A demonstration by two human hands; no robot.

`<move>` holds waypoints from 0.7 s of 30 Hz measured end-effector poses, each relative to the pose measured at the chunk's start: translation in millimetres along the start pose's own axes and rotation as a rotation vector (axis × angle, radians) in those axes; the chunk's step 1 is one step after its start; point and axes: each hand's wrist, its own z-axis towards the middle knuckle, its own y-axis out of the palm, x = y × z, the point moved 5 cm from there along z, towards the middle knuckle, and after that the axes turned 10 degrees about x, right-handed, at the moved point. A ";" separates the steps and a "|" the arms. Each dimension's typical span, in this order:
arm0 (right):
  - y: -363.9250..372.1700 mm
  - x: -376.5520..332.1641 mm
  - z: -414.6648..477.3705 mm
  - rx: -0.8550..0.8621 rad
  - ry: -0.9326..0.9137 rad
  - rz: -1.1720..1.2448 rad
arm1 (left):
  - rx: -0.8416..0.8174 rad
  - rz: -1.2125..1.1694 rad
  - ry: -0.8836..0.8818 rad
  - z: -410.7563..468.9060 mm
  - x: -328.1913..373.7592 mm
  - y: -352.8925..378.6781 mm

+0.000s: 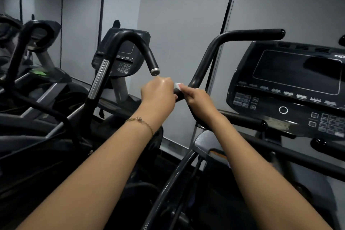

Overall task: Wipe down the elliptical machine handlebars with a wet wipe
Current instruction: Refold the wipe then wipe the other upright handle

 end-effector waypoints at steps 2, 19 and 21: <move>-3.4 -11.7 -17.6 0.015 0.007 0.017 | 0.006 -0.001 0.022 -7.0 -5.5 -5.9; 5.2 -81.9 -54.7 0.084 0.084 -0.303 | -0.225 -0.335 -0.037 -56.2 -60.6 -3.7; 10.0 -90.5 -71.2 0.092 0.054 -0.341 | -0.230 -0.331 -0.058 -65.9 -65.2 -2.3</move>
